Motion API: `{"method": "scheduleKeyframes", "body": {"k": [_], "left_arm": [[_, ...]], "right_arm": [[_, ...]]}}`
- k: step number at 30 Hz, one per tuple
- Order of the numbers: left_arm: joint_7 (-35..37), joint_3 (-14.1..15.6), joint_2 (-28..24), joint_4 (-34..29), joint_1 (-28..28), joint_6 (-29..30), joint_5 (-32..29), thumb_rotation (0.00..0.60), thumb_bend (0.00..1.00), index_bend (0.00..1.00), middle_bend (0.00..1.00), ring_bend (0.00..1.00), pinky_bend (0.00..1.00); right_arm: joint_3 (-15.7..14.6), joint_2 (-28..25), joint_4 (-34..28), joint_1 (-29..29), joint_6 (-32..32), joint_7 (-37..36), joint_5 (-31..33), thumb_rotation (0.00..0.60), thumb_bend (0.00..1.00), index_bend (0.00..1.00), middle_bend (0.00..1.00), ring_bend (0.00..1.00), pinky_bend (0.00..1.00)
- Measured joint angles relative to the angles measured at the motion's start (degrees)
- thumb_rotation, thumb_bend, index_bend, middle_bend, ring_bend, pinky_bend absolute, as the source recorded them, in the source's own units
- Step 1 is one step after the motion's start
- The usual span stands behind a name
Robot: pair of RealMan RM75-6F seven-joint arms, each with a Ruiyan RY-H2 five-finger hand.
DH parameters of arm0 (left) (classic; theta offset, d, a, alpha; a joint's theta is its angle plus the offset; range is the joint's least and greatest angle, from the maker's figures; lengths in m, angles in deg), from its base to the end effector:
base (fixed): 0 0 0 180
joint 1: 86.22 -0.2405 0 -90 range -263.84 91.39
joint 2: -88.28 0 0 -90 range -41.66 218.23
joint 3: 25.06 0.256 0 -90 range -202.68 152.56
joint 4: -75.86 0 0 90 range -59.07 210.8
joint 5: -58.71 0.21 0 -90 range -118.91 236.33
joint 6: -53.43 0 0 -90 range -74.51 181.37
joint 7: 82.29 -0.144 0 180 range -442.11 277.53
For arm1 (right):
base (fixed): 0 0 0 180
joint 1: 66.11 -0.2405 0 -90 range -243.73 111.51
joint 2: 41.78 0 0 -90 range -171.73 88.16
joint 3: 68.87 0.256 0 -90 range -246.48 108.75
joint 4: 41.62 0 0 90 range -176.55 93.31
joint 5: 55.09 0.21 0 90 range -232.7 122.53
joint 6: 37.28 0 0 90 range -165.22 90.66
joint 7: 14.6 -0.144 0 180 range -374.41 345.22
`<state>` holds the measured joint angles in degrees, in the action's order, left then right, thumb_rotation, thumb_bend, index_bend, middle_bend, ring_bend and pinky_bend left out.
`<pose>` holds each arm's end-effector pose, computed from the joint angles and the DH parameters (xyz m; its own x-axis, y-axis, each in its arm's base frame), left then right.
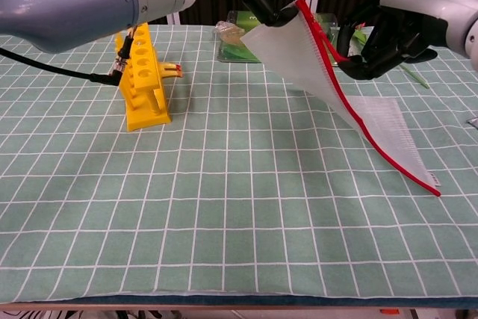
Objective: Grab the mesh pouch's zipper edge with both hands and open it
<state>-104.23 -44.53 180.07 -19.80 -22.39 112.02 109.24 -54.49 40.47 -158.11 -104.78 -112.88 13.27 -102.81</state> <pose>0.0361 0.3496 -0.0120 0.2259 0.2518 0.9410 0.8252 -0.5629 -0.0475 -0.0991 -0.2906 0.0456 0.0974 -0.2422 0.9653 -0.9886 -0.1350 0.0659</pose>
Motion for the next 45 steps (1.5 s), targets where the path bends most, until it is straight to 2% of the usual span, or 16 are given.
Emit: {"method": "scheduleKeyframes", "body": {"k": [13, 29, 45], "left_arm": [[1.82, -2.41, -1.53, -0.15, -0.5, 1.36, 1.74, 0.6, 0.43, 0.58, 0.08, 0.0, 0.0], [4.22, -1.78, -6.05, 1.13, -3.3, 0.77, 2.73, 0.6, 0.43, 0.58, 0.08, 0.0, 0.0], [5.69, -0.86, -7.79, 2.9, -5.28, 0.63, 3.2, 0.6, 0.43, 0.58, 0.08, 0.0, 0.0]], "right_arm": [[0.82, -1.53, 2.1, 0.71, -0.07, -0.09, 1.87, 0.6, 0.67, 0.68, 1.0, 1.0, 0.98], [3.57, -8.8, 4.33, 3.1, 0.34, -2.94, 4.57, 0.6, 0.67, 0.68, 1.0, 1.0, 0.98], [5.26, -15.54, 6.35, 6.92, 1.22, -8.57, 5.55, 0.6, 0.67, 0.68, 1.0, 1.0, 0.98]]}}
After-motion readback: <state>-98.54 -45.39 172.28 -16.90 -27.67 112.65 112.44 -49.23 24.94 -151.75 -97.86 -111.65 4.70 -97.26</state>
